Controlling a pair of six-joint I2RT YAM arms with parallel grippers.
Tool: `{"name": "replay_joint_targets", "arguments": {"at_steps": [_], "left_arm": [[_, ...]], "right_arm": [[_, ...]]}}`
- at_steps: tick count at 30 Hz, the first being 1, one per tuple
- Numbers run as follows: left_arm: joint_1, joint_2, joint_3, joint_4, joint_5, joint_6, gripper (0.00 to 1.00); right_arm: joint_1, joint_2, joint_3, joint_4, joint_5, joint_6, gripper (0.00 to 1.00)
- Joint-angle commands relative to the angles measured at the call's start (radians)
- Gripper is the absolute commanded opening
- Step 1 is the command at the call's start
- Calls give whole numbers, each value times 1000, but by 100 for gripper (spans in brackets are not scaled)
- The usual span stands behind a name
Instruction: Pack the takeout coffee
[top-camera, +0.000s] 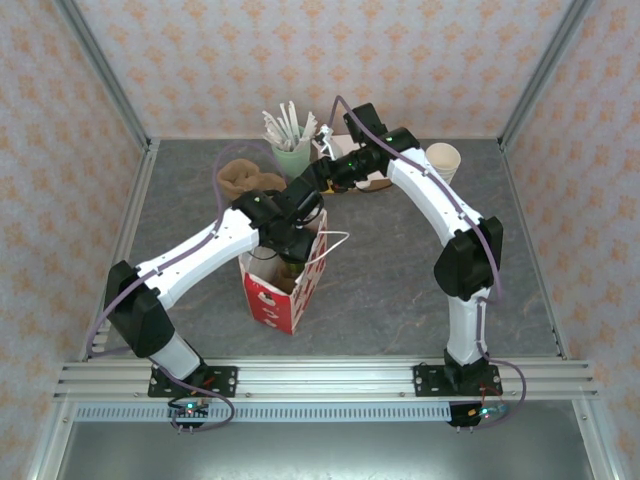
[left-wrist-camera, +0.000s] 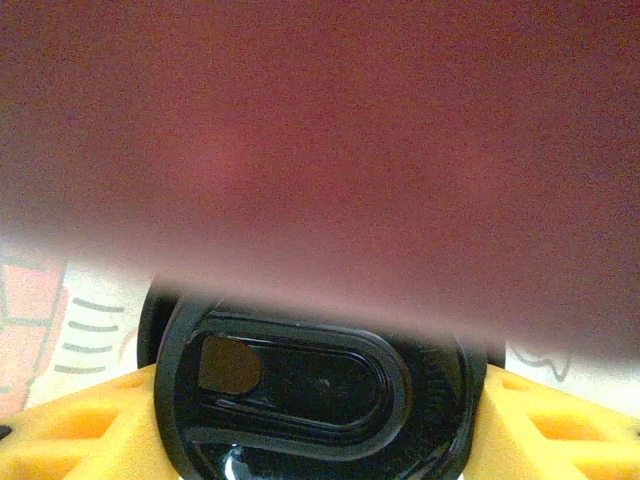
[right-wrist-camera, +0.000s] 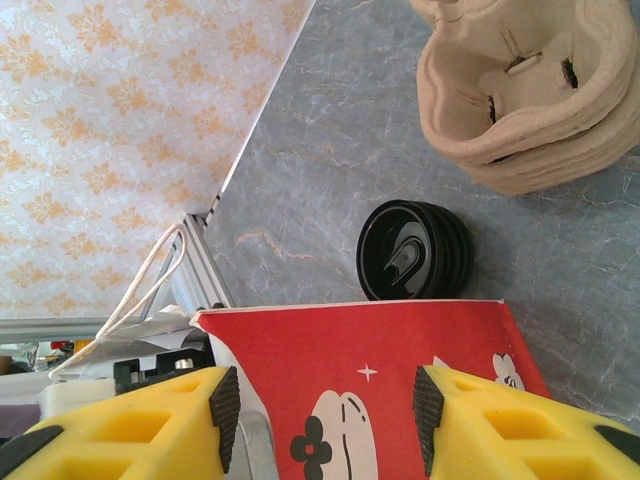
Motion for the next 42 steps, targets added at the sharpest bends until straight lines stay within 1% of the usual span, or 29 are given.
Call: {"name": "replay_joint_targets", "arguments": {"at_steps": [1, 14, 26, 42], "left_arm": [[6, 24, -16, 9, -13, 24, 63], [12, 48, -19, 9, 3, 32, 64], [12, 58, -56, 26, 18, 40, 64], [10, 87, -77, 39, 6, 35, 64]], "right_arm": [[-1, 15, 38, -17, -11, -9, 52], [-6, 26, 55, -27, -9, -11, 52], [-10, 25, 54, -35, -2, -19, 52], [-18, 18, 46, -49, 8, -31, 52]]}}
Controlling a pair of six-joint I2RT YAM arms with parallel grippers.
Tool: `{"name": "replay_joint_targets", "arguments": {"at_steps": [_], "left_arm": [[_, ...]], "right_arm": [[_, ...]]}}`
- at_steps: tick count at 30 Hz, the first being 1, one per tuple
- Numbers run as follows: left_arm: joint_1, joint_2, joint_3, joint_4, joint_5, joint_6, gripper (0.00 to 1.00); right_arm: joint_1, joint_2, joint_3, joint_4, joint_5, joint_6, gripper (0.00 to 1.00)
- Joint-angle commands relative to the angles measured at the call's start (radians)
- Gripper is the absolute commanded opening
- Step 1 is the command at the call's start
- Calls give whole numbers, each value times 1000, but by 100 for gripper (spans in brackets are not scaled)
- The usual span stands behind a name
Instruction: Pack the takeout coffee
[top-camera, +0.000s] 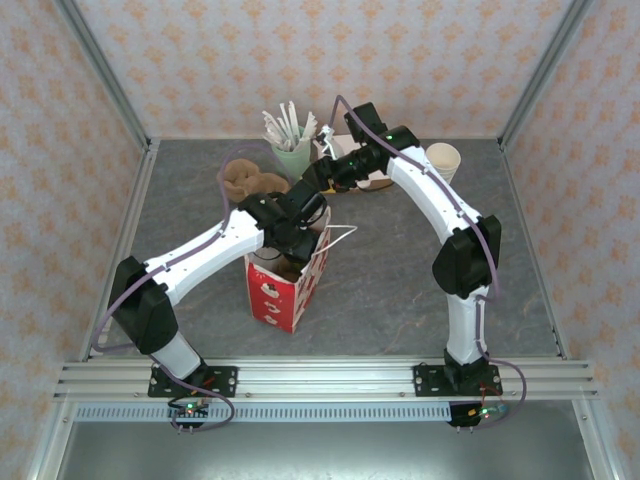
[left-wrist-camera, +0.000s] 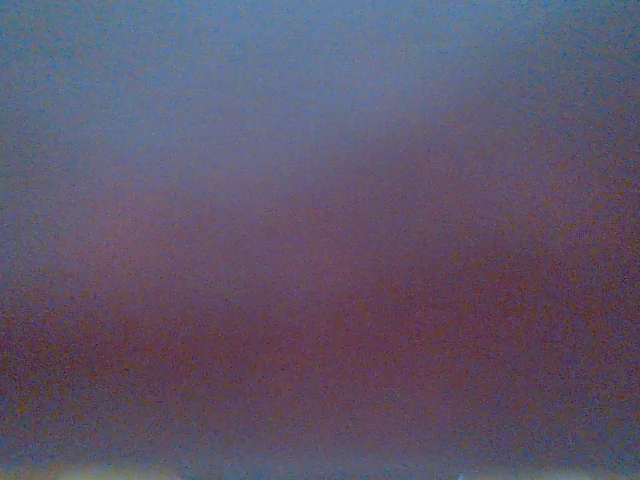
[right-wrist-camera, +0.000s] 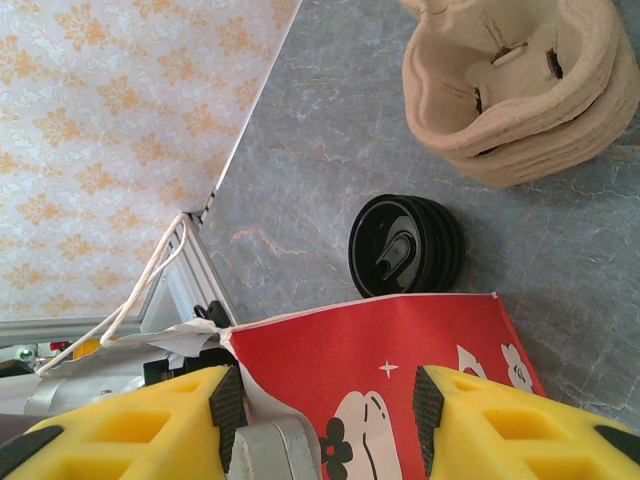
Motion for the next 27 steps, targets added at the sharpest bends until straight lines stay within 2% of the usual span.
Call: {"name": "replay_joint_targets", "arguments": {"at_steps": [1, 27], "left_arm": [[7, 61, -41, -35, 3, 9, 64], [-27, 81, -60, -20, -23, -16, 64]], "right_arm": [[-8, -3, 23, -16, 6, -23, 52], [-21, -71, -58, 13, 33, -11, 52]]}}
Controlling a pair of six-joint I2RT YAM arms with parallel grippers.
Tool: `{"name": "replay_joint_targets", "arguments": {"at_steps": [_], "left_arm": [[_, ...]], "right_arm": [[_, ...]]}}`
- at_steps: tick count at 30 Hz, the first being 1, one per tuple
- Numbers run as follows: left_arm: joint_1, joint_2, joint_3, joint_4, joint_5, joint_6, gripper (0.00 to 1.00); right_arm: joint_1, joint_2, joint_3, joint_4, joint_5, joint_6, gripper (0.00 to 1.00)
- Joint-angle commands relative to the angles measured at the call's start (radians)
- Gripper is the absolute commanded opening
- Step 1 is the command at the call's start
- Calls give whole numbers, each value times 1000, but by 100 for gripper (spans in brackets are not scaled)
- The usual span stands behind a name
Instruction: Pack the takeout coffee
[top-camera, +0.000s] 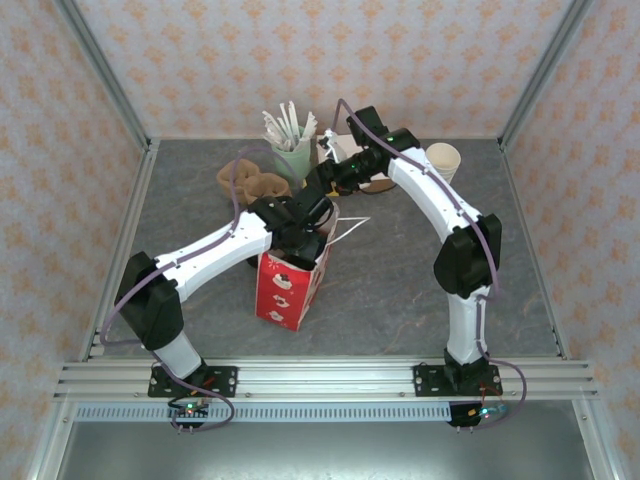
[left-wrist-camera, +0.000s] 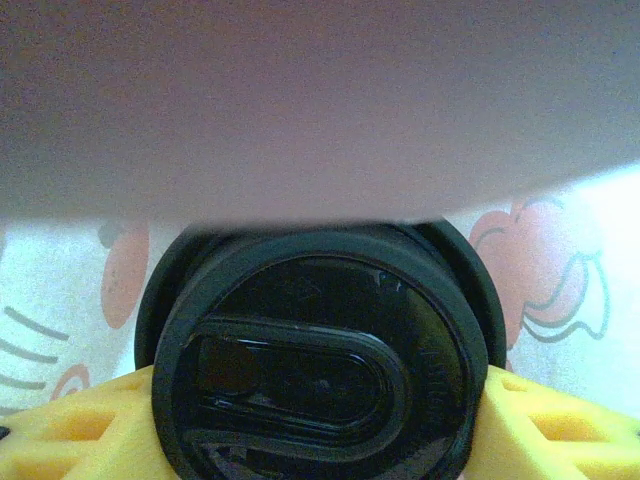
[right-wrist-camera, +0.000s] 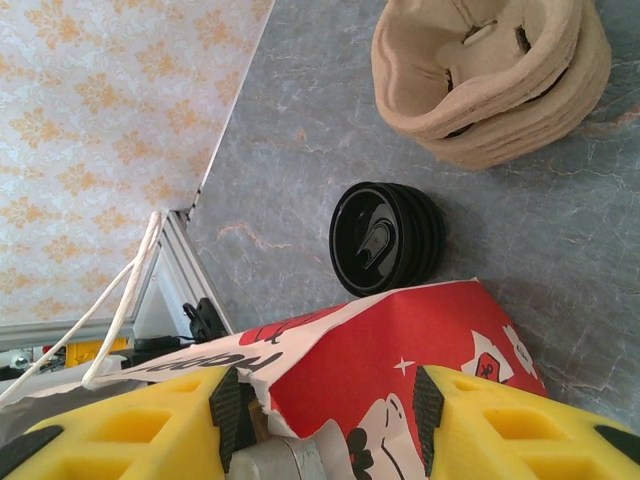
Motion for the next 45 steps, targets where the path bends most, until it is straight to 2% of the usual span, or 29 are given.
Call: {"name": "replay_joint_targets", "arguments": {"at_steps": [1, 11, 19, 45], "left_arm": [[-5, 41, -43, -83, -8, -9, 64], [5, -29, -50, -93, 6, -16, 67], [6, -83, -61, -84, -8, -42, 78], [6, -133, -80, -95, -7, -75, 79]], "right_arm": [[-10, -67, -18, 15, 19, -4, 52], [-38, -121, -74, 89, 27, 37, 52], [-37, -155, -116, 108, 26, 41, 52], [-37, -175, -135, 128, 25, 52, 52]]}}
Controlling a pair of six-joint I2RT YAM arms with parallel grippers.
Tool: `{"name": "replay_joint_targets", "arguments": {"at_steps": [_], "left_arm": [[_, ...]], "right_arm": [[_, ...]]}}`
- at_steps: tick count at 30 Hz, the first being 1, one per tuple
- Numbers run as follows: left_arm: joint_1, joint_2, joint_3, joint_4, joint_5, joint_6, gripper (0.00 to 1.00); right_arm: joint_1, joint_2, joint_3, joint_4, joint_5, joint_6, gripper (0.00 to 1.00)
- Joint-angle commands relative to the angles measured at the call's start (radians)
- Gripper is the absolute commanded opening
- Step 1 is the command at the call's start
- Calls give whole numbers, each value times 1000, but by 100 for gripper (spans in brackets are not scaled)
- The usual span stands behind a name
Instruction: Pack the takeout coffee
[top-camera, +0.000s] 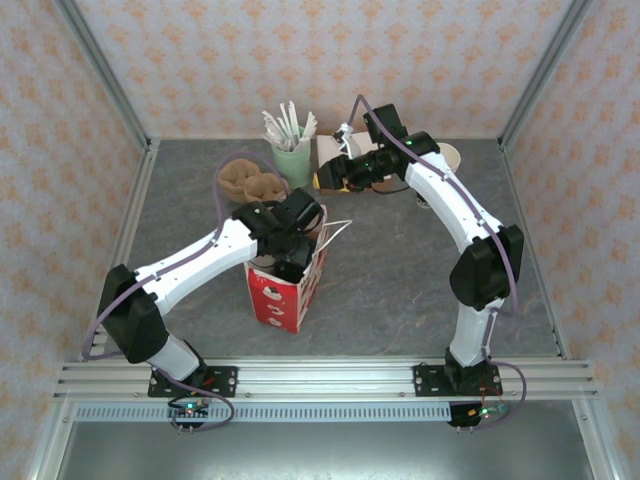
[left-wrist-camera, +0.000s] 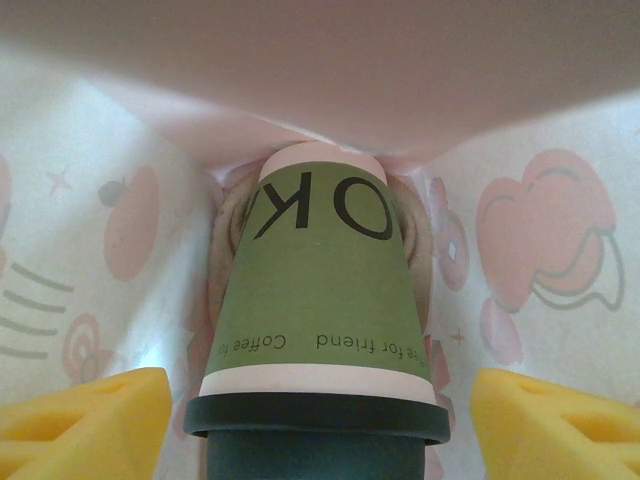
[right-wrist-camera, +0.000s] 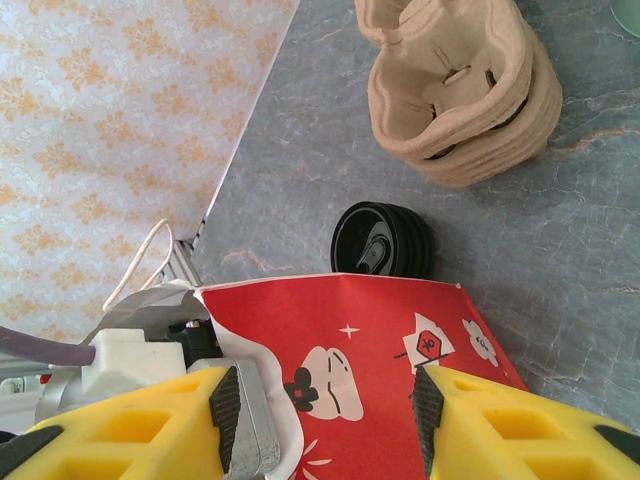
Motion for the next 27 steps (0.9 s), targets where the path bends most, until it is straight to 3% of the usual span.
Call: {"name": "replay_joint_targets", "arguments": {"at_steps": [1, 27], "left_arm": [[5, -25, -14, -61, -6, -14, 79], [3, -121, -24, -99, 45, -28, 74]], "right_arm": [[1, -37, -1, 29, 9, 3, 52], [40, -13, 37, 28, -15, -17, 52]]}}
